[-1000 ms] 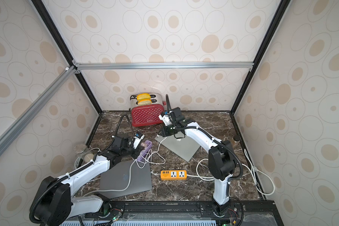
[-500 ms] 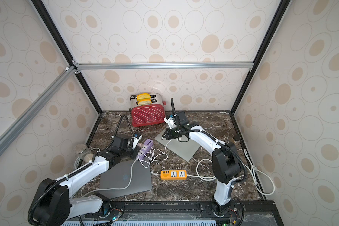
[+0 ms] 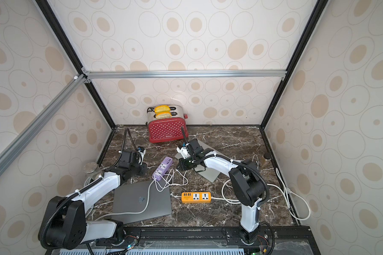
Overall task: Unplug the laptop charger
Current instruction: Place the plug at the center of the board.
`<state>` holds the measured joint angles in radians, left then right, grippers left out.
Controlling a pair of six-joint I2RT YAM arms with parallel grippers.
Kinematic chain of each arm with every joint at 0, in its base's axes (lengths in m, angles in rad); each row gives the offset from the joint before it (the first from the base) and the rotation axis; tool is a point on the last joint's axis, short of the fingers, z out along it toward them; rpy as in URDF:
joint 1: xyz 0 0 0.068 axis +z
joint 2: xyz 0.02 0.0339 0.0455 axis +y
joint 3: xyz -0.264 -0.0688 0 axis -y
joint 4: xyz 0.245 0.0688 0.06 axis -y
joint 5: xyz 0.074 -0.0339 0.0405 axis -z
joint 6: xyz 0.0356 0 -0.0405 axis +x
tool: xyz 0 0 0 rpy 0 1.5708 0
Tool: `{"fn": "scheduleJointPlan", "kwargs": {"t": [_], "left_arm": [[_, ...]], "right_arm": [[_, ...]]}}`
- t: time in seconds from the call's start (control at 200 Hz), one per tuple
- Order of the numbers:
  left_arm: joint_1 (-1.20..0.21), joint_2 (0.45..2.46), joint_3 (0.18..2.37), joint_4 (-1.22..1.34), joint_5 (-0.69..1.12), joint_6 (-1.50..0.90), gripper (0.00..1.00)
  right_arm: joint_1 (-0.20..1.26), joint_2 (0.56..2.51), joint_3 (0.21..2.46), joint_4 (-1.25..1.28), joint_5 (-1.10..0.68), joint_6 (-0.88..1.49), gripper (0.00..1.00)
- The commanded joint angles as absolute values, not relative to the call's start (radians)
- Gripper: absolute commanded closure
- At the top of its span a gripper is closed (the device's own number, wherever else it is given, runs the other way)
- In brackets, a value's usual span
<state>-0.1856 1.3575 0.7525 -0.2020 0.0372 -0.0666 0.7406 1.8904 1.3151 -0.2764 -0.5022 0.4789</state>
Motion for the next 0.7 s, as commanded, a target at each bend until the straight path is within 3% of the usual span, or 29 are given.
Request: {"fn": "scheduleJointPlan", "kwargs": {"t": [0.0, 0.16, 0.295, 0.561, 0.696], "left_arm": [[-0.134, 1.416, 0.818, -0.227, 0.100, -0.146, 0.94], [-0.086, 1.445, 0.840, -0.194, 0.124, -0.179, 0.93], [-0.076, 1.511, 0.900, -0.255, 0.119, -0.186, 0.87], [-0.072, 1.599, 0.964, -0.307, 0.081, -0.182, 0.78], [-0.070, 1.625, 0.992, -0.328, 0.062, -0.173, 0.69]], "right_arm": [[0.755, 1.934, 1.300, -0.239, -0.519, 0.500, 1.00], [0.770, 1.977, 1.303, -0.221, -0.525, 0.502, 1.00], [0.772, 2.016, 1.307, -0.217, -0.524, 0.499, 1.00], [0.776, 2.022, 1.303, -0.206, -0.516, 0.476, 0.89], [0.776, 2.007, 1.305, -0.222, -0.504, 0.457, 0.81]]}}
